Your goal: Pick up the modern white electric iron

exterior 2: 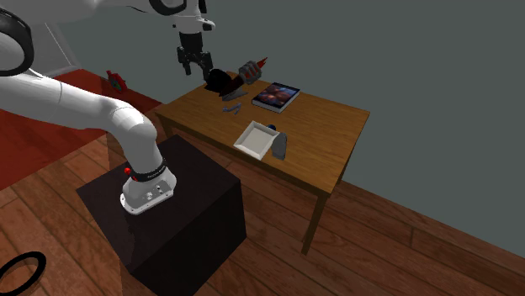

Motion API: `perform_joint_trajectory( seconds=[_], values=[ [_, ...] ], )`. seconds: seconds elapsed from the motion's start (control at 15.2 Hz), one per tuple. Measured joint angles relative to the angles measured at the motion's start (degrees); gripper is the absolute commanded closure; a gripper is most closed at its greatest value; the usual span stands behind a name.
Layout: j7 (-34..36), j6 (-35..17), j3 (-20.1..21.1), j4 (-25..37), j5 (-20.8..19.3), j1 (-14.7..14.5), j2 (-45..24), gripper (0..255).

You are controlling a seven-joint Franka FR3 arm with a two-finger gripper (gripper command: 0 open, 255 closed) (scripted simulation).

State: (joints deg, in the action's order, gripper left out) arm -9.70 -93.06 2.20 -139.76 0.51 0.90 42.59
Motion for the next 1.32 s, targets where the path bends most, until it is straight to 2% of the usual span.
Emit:
perform_joint_trajectory(
  seconds=[0.13,0.4,0.79,1.32],
  values=[
    [-0.15,-0.90,-0.16,-0.23,-0.33,0.21,-0.63,0],
    [-0.96,-7.68,-1.29,-2.39,-2.70,1.80,-4.67,0],
    [-1.46,-19.39,-3.06,-3.53,-6.58,4.52,-14.05,0],
    [-1.15,-32.44,-5.55,0.07,-11.71,8.14,-28.75,0]
  ],
)
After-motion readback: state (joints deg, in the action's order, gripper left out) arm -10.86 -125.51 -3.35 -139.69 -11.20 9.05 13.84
